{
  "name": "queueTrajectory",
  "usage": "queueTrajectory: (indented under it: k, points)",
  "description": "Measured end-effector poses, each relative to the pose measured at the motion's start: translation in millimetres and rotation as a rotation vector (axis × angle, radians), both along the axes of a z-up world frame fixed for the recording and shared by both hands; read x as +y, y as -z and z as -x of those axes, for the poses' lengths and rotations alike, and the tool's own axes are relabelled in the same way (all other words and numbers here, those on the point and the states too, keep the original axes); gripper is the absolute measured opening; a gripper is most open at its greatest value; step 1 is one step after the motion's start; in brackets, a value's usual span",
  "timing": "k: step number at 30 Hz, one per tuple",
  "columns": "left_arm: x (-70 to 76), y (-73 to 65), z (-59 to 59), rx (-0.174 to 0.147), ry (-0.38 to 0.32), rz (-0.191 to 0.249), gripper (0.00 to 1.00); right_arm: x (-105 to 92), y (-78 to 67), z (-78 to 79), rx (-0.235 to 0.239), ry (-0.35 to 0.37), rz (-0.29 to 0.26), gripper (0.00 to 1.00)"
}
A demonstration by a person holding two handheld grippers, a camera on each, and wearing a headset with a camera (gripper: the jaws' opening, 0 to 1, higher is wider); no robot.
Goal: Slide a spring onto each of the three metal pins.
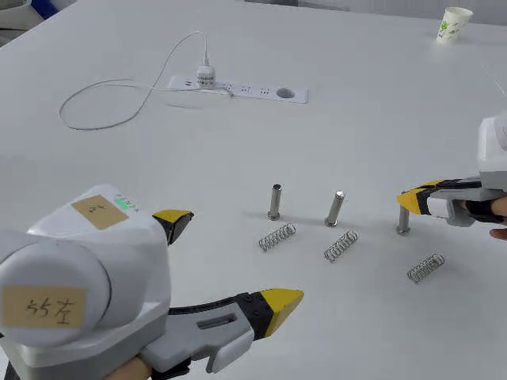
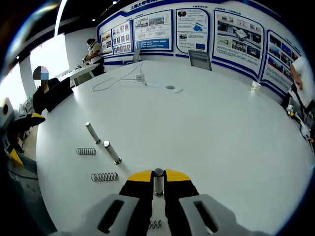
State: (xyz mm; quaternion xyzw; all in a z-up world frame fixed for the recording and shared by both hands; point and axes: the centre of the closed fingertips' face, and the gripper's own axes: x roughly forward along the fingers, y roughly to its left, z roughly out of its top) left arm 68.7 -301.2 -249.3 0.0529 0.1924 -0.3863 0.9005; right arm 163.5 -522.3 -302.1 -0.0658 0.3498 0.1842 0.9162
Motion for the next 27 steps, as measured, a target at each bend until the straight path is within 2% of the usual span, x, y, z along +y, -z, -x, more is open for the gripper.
queueTrajectory:
  k: [11,16,27]
  points:
    - [-0.9,-0.9,0.4,-0.005,0.006,-0.004,0.84,-4.0,-0.5,9.9,-0.002,0.023,0.007,0.09]
    - [-0.4,-1.4,-0.1,-0.008,0.003,-0.004,0.84,-3.1,-0.1,13.7,-0.022,0.016,0.035,0.09]
    - [-0.5,-1.1,-0.1,-0.008,0.006,-0.006,0.84,-2.8,-0.2,9.3,-0.031,0.032,0.054,0.09]
